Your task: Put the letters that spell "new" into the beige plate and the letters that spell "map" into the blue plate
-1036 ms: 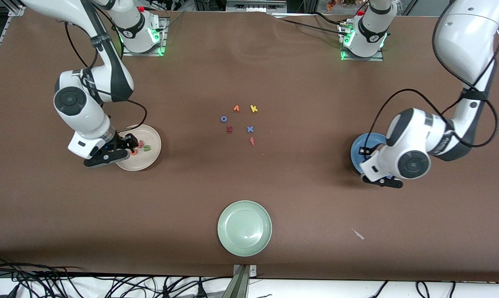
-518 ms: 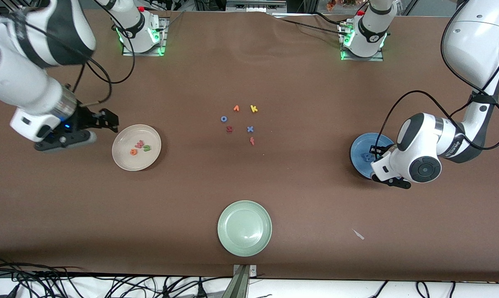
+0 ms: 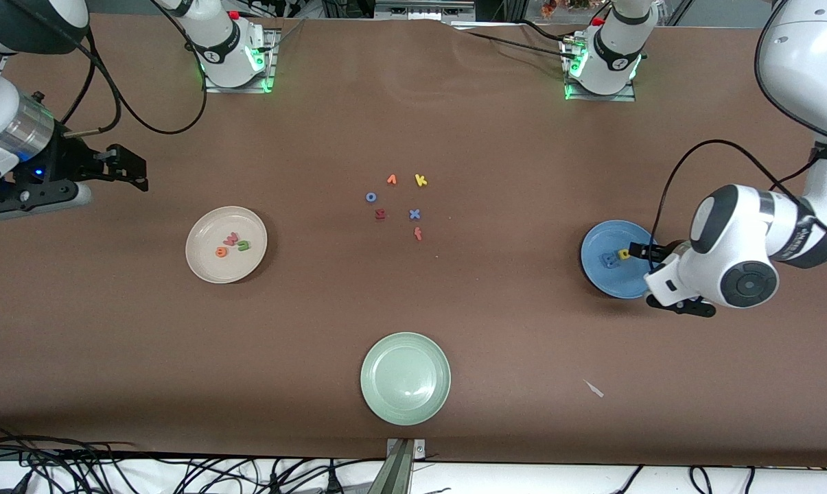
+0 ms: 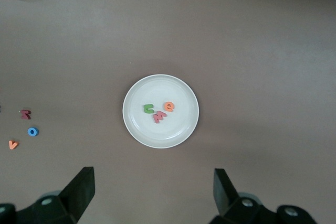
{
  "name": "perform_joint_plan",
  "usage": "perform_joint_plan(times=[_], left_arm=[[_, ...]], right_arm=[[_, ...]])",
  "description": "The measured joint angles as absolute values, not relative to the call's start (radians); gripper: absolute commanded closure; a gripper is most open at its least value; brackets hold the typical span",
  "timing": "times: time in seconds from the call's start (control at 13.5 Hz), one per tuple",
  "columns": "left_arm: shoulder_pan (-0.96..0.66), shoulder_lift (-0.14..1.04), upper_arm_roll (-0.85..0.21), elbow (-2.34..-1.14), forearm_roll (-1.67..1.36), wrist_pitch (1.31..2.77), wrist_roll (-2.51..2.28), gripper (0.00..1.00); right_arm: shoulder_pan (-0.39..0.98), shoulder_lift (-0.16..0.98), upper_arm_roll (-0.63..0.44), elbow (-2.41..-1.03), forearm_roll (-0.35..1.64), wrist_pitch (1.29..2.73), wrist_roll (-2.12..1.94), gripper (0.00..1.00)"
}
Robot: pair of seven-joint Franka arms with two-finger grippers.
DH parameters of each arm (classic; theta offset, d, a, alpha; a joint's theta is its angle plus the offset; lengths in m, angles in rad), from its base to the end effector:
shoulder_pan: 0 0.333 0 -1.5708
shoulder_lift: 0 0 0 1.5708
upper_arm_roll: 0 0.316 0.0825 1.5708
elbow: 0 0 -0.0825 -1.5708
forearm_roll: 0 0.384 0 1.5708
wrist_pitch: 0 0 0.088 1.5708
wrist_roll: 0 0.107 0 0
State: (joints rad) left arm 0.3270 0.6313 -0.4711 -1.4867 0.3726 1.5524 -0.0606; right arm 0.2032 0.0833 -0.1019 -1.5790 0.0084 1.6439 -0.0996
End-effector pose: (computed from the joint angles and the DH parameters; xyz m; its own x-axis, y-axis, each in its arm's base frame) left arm 0.6475 -0.0079 0.3039 0.8755 -0.1201 -0.4680 -0.1814 -0.9795 -0.0879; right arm 0.5810 0.0622 0.5797 0.9798 0.1991 -0.0179 0.1991 -0.9800 -0.0017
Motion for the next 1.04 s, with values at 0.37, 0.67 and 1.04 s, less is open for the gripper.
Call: perform_joint_plan(times=[0.37,0.67,1.04], left_arm=[[0.34,0.566,-0.471,-1.428,0.314,1.485,-0.062,0.0],[0.259,0.453,-0.275,-1.427,0.138,1.478,-0.052,0.0],[0.06,0.258,-0.004,-1.43,-0.054,1.471,-0.047,0.0]], right_arm=[[0.204,0.083,-0.102,-1.562,-0.007,1.635,-0.1,0.0],[0.206,0.084,-0.101,-1.541,-0.043,1.624,-0.1,0.0],[0.211,0.087,-0.1,-1.504,-0.055,1.624,-0.1,0.0]])
